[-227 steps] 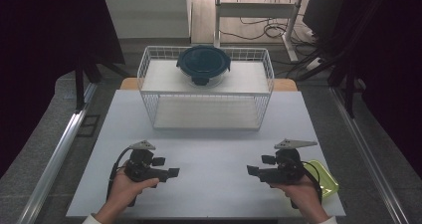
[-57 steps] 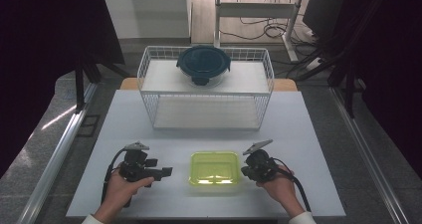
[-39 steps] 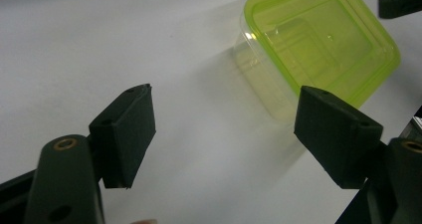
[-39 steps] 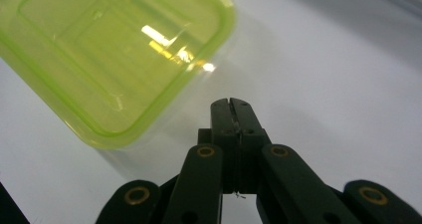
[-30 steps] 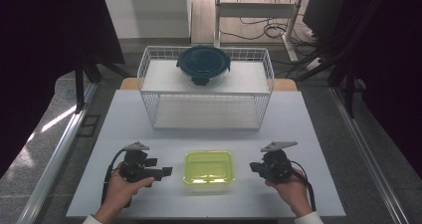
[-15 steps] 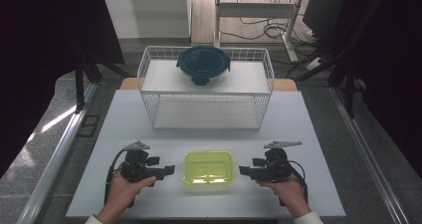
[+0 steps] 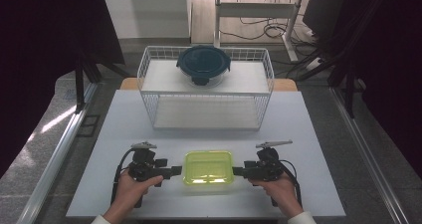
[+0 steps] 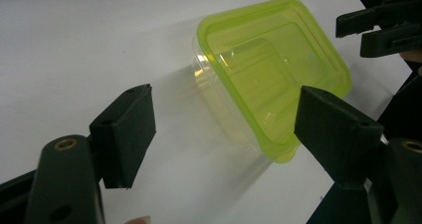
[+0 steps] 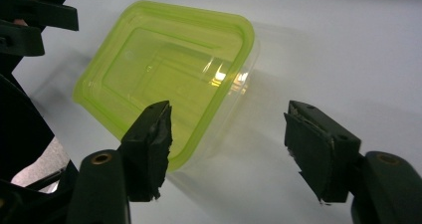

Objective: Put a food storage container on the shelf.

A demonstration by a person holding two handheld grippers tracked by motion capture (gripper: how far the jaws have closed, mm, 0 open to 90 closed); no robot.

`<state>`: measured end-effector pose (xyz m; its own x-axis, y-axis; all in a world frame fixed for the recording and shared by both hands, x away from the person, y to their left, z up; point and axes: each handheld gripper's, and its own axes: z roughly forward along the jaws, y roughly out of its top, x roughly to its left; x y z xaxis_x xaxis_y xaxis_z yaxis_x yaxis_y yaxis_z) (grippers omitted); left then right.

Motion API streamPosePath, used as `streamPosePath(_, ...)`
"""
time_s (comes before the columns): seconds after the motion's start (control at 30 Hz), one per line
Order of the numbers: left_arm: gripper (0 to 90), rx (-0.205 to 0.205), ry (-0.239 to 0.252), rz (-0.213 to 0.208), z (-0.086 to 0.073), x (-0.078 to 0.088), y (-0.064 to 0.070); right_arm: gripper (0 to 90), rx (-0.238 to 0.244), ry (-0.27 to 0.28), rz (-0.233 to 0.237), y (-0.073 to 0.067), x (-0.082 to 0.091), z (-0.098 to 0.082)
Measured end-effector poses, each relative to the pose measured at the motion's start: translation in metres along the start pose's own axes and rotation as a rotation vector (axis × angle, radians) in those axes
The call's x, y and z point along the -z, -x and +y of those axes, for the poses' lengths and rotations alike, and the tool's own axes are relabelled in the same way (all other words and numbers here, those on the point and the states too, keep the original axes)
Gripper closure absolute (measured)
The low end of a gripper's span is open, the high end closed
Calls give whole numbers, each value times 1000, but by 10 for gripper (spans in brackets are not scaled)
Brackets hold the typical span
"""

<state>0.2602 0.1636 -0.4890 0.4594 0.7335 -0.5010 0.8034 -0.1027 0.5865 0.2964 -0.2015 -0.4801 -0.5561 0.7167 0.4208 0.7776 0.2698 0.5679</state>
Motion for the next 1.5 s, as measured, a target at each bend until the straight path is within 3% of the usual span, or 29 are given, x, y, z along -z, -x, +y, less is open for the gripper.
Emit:
streamPosePath(0.2,265,63,-34,-38,2,-14,-5,408,-40,-2,19,2,-10,3)
streamPosePath(0.27,282,106,-31,-88,5,-17,-8,410,-56,-4,36,3,-13,4)
streamPosePath(0.6,371,222,-52,-152,4,-32,-21,464,-139,-3,90,9,-23,6)
streamPosePath(0.87,458,252,-63,-202,3,-36,-22,542,-185,-20,135,11,-27,4)
streamPosePath(1.03,536,271,-93,-246,2,-43,-18,601,-208,-25,166,12,-29,2)
streamPosePath(1.23,645,283,-100,-218,1,-43,-18,684,-208,-34,147,12,-28,1)
streamPosePath(1.37,706,314,-91,-231,-2,-43,-21,717,-215,-22,155,12,-24,1)
streamPosePath(1.5,751,294,-84,-228,-2,-40,-19,739,-203,-16,141,10,-22,1)
